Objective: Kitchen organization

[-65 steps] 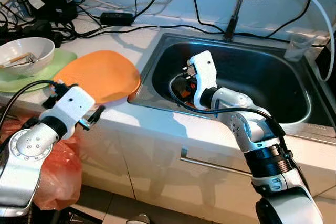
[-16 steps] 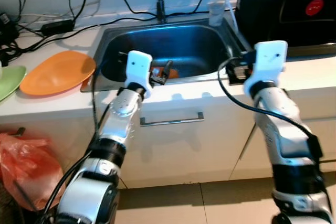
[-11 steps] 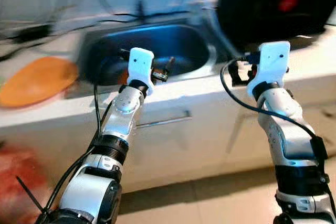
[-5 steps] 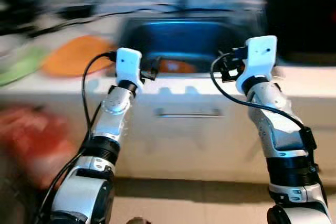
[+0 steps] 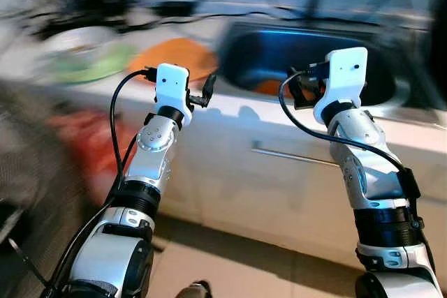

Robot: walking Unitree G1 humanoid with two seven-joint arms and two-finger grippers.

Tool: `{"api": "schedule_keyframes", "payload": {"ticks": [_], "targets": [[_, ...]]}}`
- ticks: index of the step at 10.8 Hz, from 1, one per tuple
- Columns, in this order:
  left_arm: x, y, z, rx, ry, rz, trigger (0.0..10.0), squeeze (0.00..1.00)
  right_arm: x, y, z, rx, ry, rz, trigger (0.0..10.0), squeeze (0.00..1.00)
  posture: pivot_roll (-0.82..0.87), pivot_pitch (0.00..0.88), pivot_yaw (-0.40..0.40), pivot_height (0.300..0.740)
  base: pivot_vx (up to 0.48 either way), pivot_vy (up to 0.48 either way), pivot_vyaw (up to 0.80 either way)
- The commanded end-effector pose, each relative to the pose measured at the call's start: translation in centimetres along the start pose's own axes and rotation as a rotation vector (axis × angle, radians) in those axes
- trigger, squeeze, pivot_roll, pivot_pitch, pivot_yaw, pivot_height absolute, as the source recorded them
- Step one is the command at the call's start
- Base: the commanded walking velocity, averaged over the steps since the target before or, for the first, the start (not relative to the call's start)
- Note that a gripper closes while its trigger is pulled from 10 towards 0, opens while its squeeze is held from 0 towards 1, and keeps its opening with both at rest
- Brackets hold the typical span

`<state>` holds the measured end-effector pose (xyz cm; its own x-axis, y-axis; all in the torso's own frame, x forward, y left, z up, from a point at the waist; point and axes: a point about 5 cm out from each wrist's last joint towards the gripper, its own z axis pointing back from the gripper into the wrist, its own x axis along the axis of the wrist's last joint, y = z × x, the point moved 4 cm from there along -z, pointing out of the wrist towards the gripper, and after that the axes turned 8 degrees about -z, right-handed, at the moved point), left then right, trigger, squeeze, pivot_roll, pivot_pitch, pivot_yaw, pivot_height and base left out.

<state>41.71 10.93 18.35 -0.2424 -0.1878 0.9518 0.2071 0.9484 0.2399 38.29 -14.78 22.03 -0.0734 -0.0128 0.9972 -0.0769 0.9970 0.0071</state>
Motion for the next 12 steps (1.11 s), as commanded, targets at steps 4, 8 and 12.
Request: {"api": "schedule_keyframes", "payload": {"ticks": [4, 8, 12], "targets": [[0.3, 0.8, -0.4, 0.027, 0.008, -0.01, 10.0, 0.0, 0.7, -0.4, -0.2, -0.02, -0.026, -0.004, 10.0, 0.0, -0.05, 0.0, 0.066, 0.74, 0.0, 0.0, 0.2], [0.3, 1.5, -0.8, 0.047, 0.036, 0.028, 10.0, 0.0, 0.7, -0.5, 0.0, -0.034, -0.032, 0.006, 10.0, 0.0, -0.06, 0.0, 0.062, 0.74, 0.0, 0.0, 0.0], [-0.4, 1.5, -0.6, 0.063, 0.054, 0.081, 10.0, 0.0, 0.5, -0.9, 0.4, -0.036, -0.018, 0.031, 10.0, 0.0, -0.09, 0.0, 0.062, 0.74, 0.234, 0.0, 0.0]]}}
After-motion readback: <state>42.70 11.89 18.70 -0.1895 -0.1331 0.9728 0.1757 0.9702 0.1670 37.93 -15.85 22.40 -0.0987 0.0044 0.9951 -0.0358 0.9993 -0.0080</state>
